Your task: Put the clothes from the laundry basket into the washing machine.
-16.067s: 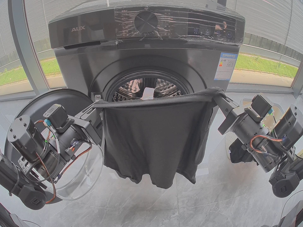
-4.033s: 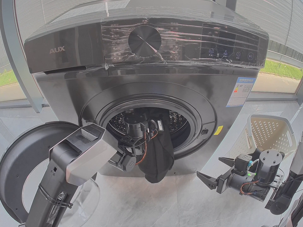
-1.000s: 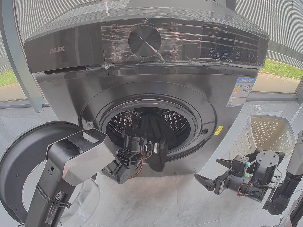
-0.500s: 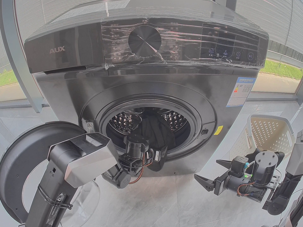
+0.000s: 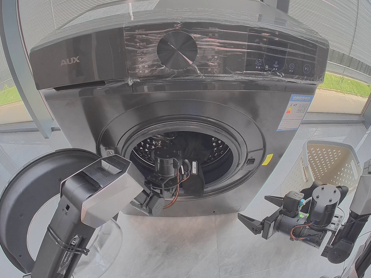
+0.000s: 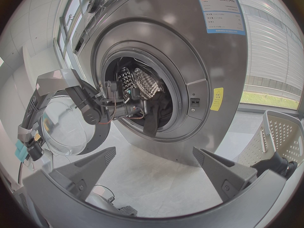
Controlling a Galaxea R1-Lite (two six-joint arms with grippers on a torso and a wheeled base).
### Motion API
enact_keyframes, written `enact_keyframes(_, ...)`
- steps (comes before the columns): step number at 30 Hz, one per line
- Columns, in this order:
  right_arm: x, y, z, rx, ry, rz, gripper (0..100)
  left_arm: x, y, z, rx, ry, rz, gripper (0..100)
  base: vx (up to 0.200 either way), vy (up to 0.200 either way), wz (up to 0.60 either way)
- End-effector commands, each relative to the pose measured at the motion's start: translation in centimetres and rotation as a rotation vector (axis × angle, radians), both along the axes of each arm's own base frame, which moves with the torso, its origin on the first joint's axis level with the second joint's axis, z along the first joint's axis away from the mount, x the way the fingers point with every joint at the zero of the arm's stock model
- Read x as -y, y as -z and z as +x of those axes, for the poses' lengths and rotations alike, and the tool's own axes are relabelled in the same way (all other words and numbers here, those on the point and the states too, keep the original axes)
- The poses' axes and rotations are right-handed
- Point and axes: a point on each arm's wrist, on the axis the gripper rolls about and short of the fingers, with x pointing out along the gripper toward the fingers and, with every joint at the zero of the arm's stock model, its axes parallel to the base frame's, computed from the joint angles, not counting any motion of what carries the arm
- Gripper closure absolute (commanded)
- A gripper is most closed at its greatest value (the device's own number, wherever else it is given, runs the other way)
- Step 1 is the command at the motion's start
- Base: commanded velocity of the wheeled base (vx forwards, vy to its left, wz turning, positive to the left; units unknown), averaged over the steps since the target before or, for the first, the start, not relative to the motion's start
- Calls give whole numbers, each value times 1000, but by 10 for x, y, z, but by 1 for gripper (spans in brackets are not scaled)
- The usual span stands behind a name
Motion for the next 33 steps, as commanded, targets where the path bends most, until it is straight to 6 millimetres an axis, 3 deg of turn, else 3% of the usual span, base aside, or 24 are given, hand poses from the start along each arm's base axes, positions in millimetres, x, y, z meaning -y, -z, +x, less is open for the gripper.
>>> enact_keyframes(1, 0, 0, 0, 0, -1, 0, 0, -4, -18, 21, 91, -58, -58, 100, 0, 0, 0)
enact_keyframes(16, 0, 0, 0, 0, -1, 0, 0, -9, -4, 28, 90, -84, -49, 100, 0, 0, 0)
enact_keyframes(17, 0, 0, 0, 0, -1, 0, 0, -9, -6, 29, 100, -84, -57, 0, 0, 0, 0)
enact_keyframes(21, 0, 0, 0, 0, -1, 0, 0, -6, -10, 23, 96, -73, -63, 0, 0, 0, 0)
enact_keyframes(24, 0, 0, 0, 0, -1, 0, 0, -3, -9, 4, 42, -45, -22, 0, 0, 0, 0)
enact_keyframes(29, -1, 0, -1, 0, -4, 0, 0, -2, 9, -25, -81, 41, 55, 0, 0, 0, 0)
enact_keyframes(33, -1, 0, -1, 0, -4, 0, 0, -1, 18, -30, -104, 64, 69, 0, 0, 0, 0)
